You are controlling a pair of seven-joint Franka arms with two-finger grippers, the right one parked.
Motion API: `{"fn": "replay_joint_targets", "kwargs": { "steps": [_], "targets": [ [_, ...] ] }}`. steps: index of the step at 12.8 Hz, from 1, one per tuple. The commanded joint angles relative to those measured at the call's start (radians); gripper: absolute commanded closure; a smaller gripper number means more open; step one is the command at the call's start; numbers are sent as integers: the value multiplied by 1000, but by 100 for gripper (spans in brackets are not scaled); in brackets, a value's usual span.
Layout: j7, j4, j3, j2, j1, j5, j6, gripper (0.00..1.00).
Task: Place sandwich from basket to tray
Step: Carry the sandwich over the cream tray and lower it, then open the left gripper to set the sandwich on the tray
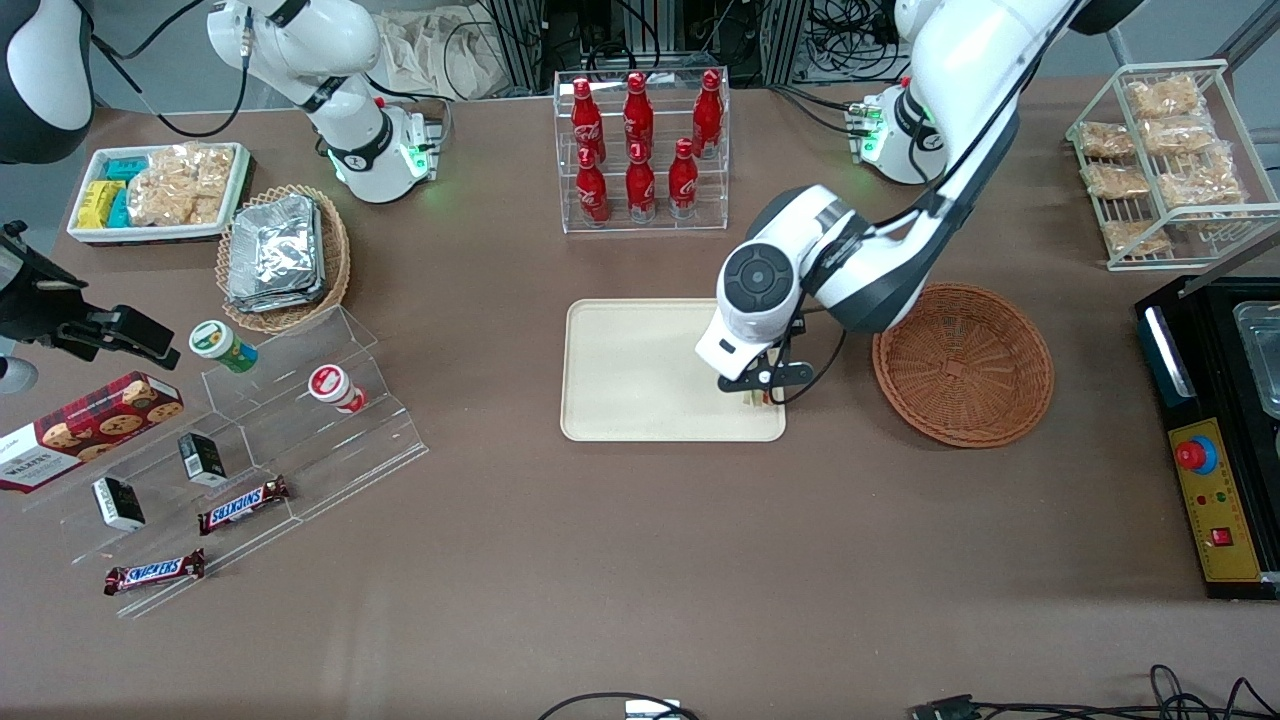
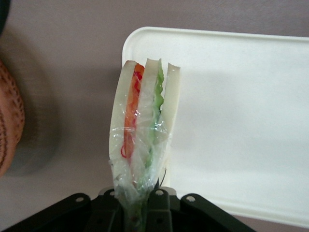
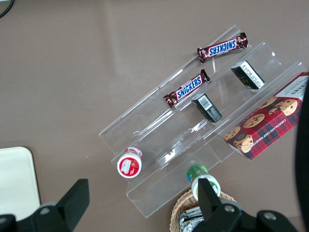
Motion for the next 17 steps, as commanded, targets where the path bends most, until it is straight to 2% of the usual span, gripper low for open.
{"fn": "replay_joint_targets", "kwargs": {
  "steps": [1,3,5,6,7,8,14,17],
  "targets": [
    [-98,-19,-6,71,-37,87,80,100],
    [-157,-19,-6,117,-39,171,104,100],
    [-160,-19,-6,128,-48,185,120,100],
    [-160,-18,-6,130,-48,184,120,80],
    [-160,-18,-6,130,-46,184,118,13],
    [-160,-18,-6,130,-46,184,117,0],
    [-152,-10,-7,107,-42,178,86,0],
    [-137,7,-21,29,-25,149,24,0]
  ]
}}
